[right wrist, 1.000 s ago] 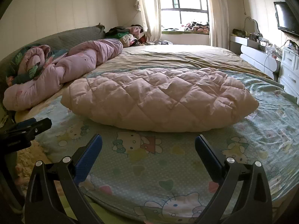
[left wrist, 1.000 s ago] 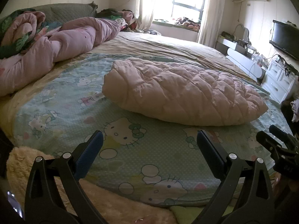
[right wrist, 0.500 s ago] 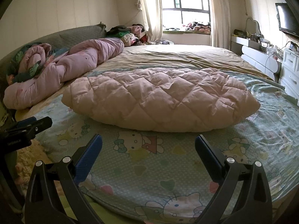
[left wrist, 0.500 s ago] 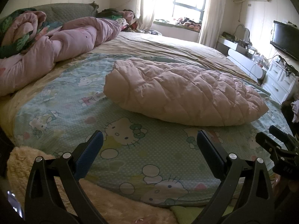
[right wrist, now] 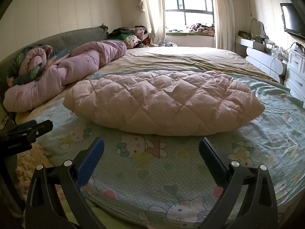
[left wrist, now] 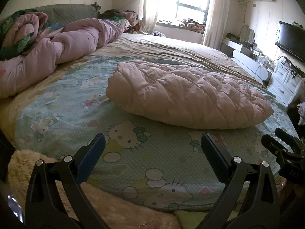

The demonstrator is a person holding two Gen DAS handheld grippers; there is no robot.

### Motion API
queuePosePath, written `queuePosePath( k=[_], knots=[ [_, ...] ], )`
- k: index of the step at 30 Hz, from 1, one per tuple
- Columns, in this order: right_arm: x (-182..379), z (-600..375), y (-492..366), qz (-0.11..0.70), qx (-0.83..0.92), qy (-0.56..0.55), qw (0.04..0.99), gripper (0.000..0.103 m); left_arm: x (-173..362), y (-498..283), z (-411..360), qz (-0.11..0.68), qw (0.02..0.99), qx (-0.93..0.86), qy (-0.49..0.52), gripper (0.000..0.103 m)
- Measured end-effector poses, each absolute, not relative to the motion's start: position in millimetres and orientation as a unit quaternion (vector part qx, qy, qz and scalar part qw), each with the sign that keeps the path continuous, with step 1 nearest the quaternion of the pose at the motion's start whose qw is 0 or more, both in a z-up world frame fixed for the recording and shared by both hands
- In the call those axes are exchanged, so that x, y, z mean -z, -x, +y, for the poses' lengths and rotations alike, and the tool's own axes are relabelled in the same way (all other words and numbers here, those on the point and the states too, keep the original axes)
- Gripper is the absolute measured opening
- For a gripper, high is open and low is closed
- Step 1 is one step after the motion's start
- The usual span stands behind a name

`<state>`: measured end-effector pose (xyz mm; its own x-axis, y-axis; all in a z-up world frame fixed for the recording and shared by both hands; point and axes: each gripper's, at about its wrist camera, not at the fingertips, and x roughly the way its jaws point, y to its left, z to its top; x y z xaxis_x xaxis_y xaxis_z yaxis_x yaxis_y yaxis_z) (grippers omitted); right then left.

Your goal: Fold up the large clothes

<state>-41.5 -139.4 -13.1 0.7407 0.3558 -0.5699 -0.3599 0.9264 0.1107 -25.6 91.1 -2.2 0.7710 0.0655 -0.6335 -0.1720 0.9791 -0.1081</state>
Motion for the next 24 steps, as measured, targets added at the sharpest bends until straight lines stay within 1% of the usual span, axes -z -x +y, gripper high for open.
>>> queuePosePath(
  k=[24],
  knots=[
    [12.7,-139.5,42.6,0.305,-0.192,0.002,0.933,0.099,2.5,26.0,91.9,0.332,0.938,-0.064,0.079,0.094]
  ],
)
